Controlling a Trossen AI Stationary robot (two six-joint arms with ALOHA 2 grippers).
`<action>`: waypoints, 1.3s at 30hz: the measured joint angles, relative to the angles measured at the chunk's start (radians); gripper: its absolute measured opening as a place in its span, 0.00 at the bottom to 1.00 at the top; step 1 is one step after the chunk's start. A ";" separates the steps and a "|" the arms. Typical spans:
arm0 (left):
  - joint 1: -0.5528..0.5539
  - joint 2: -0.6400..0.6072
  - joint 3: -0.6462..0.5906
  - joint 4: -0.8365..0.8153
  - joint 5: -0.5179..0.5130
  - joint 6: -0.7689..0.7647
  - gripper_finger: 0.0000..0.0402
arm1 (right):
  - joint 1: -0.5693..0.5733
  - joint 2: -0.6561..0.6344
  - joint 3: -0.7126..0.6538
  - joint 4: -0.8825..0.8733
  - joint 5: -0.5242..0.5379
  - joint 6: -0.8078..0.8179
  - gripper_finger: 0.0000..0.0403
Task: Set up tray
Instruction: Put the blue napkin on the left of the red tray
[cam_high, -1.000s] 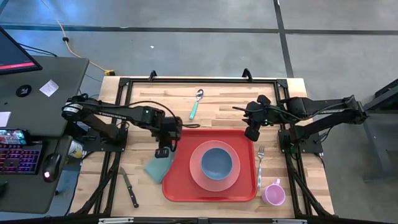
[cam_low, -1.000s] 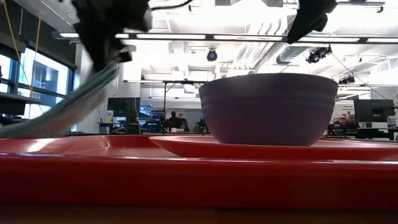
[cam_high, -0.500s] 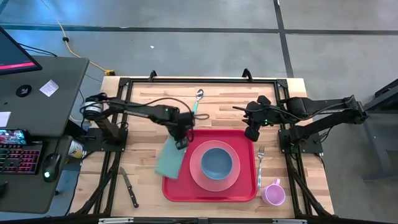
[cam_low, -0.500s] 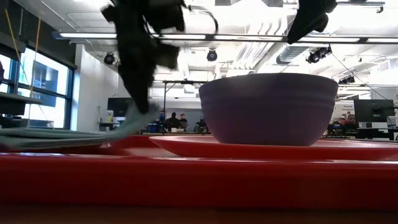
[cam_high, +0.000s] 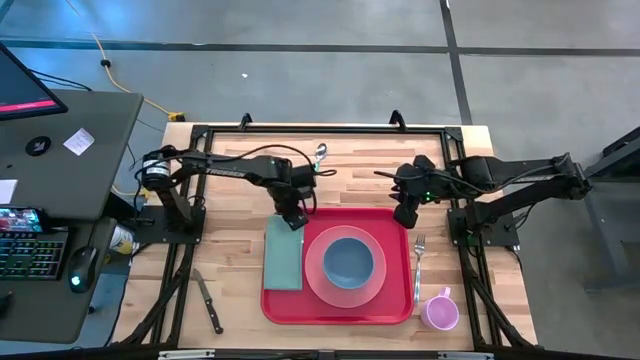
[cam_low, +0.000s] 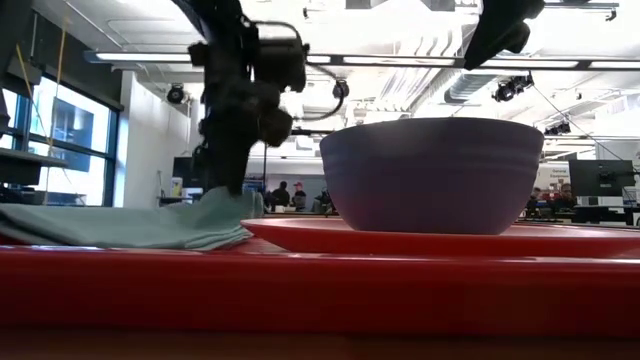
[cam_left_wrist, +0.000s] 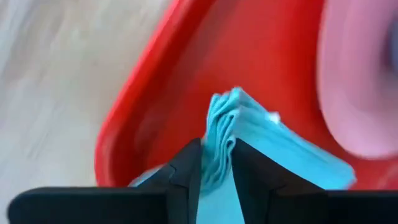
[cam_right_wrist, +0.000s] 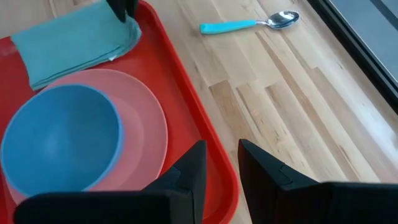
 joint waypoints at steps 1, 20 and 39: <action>-0.004 -0.003 0.019 -0.009 0.002 0.008 0.31 | 0.000 0.000 0.000 0.000 0.002 0.000 0.18; -0.066 -0.002 0.221 -0.332 -0.047 0.225 0.23 | 0.000 0.000 0.000 -0.004 0.089 -0.019 0.18; -0.240 0.000 -0.066 0.162 0.015 -0.095 0.11 | 0.001 0.000 0.000 -0.028 0.033 -0.048 0.18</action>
